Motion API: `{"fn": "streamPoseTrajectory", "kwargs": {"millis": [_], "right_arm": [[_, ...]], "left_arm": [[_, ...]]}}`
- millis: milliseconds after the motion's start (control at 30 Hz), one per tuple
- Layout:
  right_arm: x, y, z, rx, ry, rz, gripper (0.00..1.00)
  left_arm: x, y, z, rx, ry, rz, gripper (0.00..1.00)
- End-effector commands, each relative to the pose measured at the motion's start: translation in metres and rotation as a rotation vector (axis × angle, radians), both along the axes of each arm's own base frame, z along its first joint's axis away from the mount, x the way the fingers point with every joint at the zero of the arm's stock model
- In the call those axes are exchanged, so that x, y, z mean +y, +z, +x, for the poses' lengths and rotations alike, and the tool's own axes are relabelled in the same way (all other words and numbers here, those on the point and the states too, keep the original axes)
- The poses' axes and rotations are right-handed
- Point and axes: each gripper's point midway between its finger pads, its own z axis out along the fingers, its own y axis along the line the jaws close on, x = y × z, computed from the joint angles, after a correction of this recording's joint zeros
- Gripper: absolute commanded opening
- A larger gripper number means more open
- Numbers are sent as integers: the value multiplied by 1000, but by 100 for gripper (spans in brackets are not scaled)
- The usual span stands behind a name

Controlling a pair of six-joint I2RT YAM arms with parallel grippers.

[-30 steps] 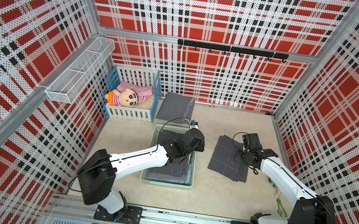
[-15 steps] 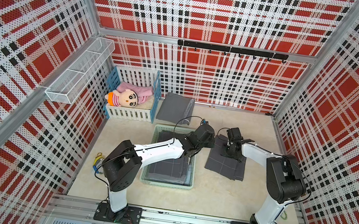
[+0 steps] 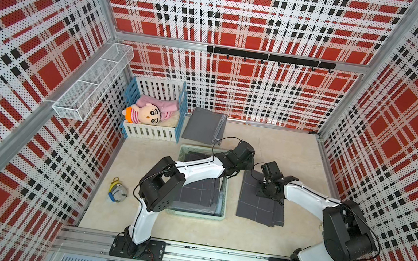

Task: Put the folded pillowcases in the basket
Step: Move the pillowcase to the center of the board.

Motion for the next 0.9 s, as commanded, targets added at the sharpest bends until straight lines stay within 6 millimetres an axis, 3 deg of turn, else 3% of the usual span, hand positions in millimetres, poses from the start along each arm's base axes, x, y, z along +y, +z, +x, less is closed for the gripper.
{"fn": "streamPoseTrajectory", "kwargs": {"millis": [0, 133, 233, 400, 533, 667, 867], "right_arm": [[-14, 44, 14, -93, -53, -44, 29], [-39, 71, 15, -134, -117, -60, 40], [-62, 75, 9, -127, -163, -57, 47], [-79, 58, -8, -91, -193, -30, 52], [-79, 37, -18, -38, -199, -24, 56], [-83, 31, -23, -19, -219, -20, 59], [-78, 11, -41, 57, -231, 28, 61]], "left_arm": [[-11, -9, -6, 28, -24, 20, 40], [-6, -34, -6, 62, -6, 98, 40], [1, -49, -5, 84, 19, 152, 41], [4, -65, 2, 92, 45, 218, 44], [4, -78, 5, 112, 45, 251, 45], [9, -101, 6, 153, 57, 306, 45], [5, -131, -1, 223, 18, 309, 38]]}}
